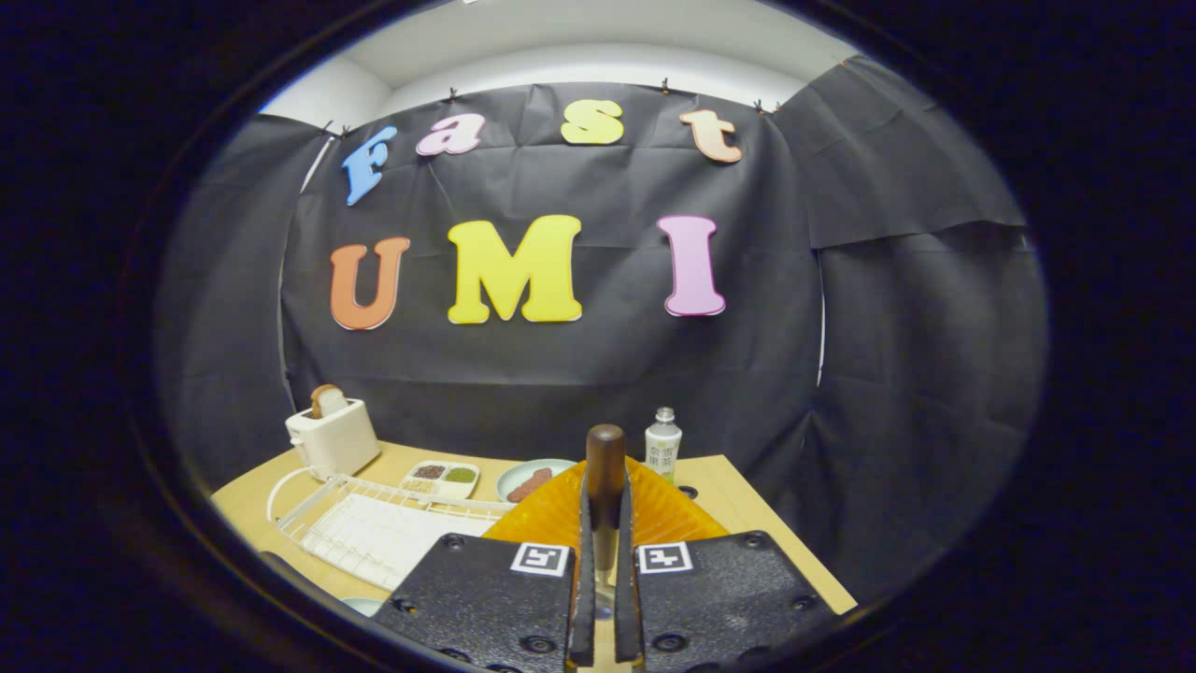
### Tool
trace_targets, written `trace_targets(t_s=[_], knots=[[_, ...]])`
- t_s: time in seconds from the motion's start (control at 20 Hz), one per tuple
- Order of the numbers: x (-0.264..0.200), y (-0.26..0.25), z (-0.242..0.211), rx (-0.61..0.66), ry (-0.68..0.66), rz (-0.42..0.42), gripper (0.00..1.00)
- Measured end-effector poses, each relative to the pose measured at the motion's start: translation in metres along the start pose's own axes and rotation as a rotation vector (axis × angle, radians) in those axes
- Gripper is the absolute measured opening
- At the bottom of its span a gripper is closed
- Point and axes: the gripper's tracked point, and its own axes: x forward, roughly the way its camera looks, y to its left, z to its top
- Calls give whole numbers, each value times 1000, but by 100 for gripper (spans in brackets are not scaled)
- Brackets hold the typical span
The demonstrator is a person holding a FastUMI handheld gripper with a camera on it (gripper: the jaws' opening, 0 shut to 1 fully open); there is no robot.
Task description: Take the plate from the dish rack, then take the spoon from the basket and place it into the plate.
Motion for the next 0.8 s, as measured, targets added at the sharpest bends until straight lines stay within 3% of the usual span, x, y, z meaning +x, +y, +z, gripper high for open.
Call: trace_targets(t_s=[0.3,0.45,0.8], knots=[[-75,88,-40,-92,-23,69,13],[-101,127,-64,-58,-26,110,13],[-121,161,-120,55,-4,68,14]])
